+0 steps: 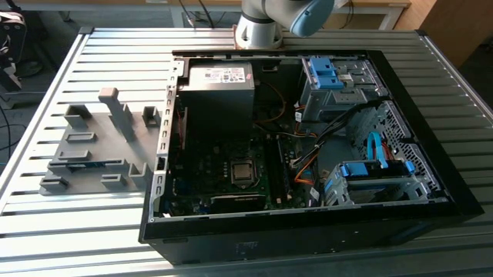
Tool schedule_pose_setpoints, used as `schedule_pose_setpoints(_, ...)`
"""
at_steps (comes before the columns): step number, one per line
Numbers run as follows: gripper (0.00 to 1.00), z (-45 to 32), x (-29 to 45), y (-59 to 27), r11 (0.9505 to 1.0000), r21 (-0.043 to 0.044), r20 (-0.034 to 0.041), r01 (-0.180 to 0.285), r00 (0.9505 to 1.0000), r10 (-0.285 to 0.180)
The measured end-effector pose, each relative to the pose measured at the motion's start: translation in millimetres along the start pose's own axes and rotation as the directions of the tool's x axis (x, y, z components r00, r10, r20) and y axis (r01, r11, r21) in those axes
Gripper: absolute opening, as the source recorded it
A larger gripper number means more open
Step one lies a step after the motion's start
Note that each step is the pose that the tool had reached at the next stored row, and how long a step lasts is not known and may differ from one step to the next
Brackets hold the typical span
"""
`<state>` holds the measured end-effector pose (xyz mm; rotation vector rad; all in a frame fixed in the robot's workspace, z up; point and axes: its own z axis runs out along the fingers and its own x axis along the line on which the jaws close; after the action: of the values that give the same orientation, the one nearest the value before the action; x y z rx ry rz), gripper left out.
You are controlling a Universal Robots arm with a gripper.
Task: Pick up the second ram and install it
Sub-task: 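Pick up the second ram and move it above second insertion slot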
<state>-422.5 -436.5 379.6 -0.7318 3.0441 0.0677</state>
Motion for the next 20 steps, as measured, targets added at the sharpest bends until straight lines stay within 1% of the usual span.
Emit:
schedule_pose_setpoints(9, 0.11, 0.0, 0.0, 0.0, 1.0, -0.0001, -0.0002, 0.004, 1.0, -0.004)
schedule_pose_setpoints(20, 0.11, 0.0, 0.2, 0.1, 0.9991, -0.0009, -0.0017, 0.043, 0.9991, -0.043)
